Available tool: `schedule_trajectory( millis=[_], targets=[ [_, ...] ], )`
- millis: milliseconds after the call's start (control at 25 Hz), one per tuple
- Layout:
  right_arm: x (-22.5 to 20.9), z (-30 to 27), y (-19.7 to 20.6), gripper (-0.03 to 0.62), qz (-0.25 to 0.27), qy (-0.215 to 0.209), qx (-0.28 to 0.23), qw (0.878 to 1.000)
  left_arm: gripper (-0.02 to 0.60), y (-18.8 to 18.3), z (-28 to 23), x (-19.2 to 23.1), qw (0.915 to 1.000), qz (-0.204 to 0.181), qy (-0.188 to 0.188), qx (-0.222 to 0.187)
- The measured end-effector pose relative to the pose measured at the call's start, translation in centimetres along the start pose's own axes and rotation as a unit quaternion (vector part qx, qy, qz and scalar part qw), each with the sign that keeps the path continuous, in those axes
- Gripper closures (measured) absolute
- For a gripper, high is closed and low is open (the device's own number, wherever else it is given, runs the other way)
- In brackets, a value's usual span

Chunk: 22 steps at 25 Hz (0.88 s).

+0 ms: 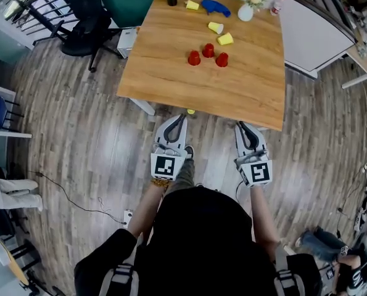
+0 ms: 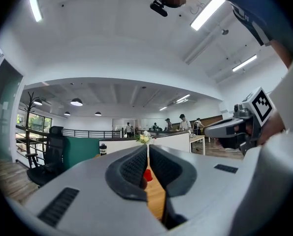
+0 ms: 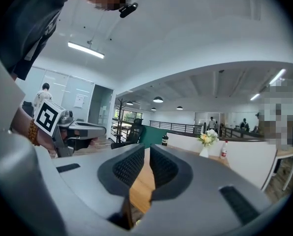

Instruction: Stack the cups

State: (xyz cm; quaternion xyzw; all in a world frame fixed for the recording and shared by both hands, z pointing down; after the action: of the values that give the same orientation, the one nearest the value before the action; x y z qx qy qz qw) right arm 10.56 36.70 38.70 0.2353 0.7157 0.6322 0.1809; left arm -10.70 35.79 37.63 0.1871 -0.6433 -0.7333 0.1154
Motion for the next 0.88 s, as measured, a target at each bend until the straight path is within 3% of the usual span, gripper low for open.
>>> schedule_trajectory(
  millis=[200, 520, 880],
  targets=[
    [-1.2, -5.2, -0.2, 0.546, -0.002, 0.0, 0.015, 1.0, 0.552, 2.1, -2.4, 3.8, 0.9997, 0.02, 0.007, 0.015],
    [-4.0, -9.9, 0.7, 0.54, -0.003, 0.021, 0.035, 0.999, 0.552, 3.9, -7.8, 5.5, 0.9988, 0.023, 0.04, 0.016],
    [-11.3, -15.6, 3.8, 0.53, -0.022, 0.02, 0.058, 0.998, 0.551, 7.4, -15.2, 6.7, 0.9971, 0.014, 0.036, 0.065]
  ],
)
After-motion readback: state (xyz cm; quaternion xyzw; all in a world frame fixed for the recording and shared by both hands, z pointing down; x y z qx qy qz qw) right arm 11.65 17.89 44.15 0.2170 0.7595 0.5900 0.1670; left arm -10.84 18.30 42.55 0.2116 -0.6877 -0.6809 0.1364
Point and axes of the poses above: the fingertips, and each gripper's own axes: z backward along the fingers, x to its left, y out of its underside, the point moved 4 cm from there along z, backward along the fingers, and after that the axes turned 6 degrees about -z, right-handed, at the moved point
